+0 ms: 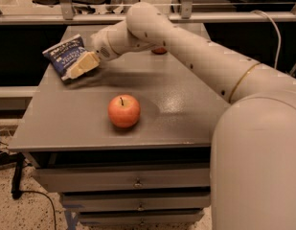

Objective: Move blue chip bag near coke can

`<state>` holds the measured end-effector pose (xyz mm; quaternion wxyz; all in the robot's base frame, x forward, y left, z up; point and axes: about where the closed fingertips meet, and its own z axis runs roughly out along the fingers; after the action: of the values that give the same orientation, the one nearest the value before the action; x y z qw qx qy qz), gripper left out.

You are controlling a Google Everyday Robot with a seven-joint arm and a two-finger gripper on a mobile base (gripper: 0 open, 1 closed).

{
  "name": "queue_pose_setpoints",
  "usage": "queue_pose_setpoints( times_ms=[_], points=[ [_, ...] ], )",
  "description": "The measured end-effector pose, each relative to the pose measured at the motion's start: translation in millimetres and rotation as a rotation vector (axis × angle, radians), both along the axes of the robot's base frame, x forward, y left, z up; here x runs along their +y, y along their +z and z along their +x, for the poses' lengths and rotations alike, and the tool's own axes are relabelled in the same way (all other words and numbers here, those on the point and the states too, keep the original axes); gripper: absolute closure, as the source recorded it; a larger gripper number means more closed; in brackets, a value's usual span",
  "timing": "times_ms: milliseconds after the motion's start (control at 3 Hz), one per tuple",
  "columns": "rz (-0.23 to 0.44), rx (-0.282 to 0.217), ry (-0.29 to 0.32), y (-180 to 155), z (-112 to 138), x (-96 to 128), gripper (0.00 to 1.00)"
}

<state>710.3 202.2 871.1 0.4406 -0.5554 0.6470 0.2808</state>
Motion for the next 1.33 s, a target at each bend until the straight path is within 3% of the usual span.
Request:
queue_pose_setpoints(
  times_ms=[333,667,1333],
  points=[
    [0.014,0.013,0.003,-15.6,2.1,18.7,0.14],
    [0.027,0.003,-0.003,-15.7,2.3,22.5,0.37],
    [0.037,-0.066,-0.005,12.6,-12.4,2.8,0.83]
  ],
)
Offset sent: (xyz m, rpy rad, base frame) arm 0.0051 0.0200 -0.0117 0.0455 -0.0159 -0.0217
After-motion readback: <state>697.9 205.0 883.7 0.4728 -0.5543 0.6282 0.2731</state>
